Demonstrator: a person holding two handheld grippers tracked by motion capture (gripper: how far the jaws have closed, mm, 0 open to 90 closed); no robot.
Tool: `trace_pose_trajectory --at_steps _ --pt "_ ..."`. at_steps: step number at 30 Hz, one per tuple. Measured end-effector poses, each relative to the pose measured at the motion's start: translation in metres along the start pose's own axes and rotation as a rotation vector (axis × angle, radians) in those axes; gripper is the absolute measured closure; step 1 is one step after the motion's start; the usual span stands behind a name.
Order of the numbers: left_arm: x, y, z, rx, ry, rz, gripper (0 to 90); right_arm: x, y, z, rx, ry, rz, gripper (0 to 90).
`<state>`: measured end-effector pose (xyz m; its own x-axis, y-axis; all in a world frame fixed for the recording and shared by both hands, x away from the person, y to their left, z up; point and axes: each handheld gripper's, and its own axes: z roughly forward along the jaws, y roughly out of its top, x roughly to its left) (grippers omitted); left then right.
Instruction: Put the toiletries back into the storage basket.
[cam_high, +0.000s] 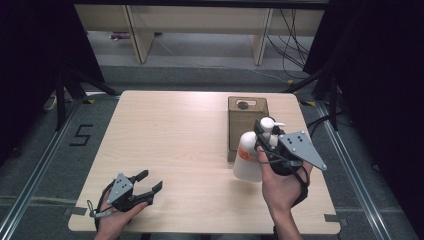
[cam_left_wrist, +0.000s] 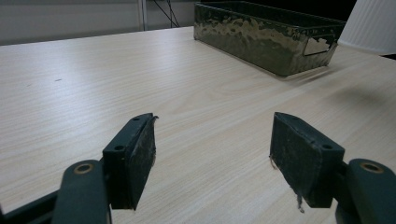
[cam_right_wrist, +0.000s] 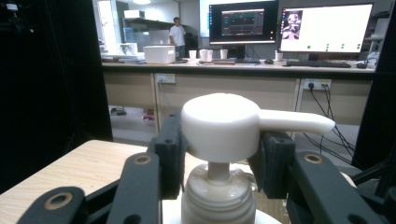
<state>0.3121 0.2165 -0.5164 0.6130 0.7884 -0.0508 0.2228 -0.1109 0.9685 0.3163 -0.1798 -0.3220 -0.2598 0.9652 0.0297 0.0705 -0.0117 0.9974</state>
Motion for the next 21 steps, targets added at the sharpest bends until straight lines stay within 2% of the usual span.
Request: trace_pose_trajectory --at_steps 1,2,3,6,9,10,11,12,13,21 --pt "0.000 0.000 0.000 0.000 0.000 0.001 30.6 0.001 0.000 0.001 -0.003 0.007 0.009 60.1" --pt "0.000 0.000 0.000 0.000 0.001 0.000 30.6 0.000 0.001 0.002 -0.007 0.003 -0.012 60.1" --pt "0.000 0.000 0.000 -0.001 0.001 -0.001 30.6 0.000 0.001 0.002 -0.007 0.003 -0.012 60.1" --pt "0.001 0.000 0.000 -0.002 0.006 0.001 30.7 0.002 0.002 0.003 -0.007 0.009 0.006 60.1" --pt "0.001 0.000 0.000 -0.002 0.009 -0.005 30.7 0.002 0.004 0.004 -0.012 0.008 0.005 60.1" --pt "0.002 -0.001 0.002 -0.024 -0.006 -0.007 30.7 0.002 0.004 0.005 -0.013 0.007 0.001 60.1" --pt "0.002 -0.001 0.002 -0.026 -0.005 0.001 30.7 0.002 0.006 0.006 -0.017 0.007 0.003 60.1" --pt "0.002 -0.001 0.001 -0.024 -0.006 0.003 30.7 0.002 0.006 0.006 -0.017 0.007 0.003 60.1" --pt "0.001 -0.001 0.000 -0.003 0.010 -0.014 30.7 0.001 0.006 0.006 -0.020 0.002 -0.008 60.1" --pt "0.002 -0.001 0.000 -0.001 0.011 -0.012 30.7 0.001 0.011 0.012 -0.033 0.003 -0.006 60.1"
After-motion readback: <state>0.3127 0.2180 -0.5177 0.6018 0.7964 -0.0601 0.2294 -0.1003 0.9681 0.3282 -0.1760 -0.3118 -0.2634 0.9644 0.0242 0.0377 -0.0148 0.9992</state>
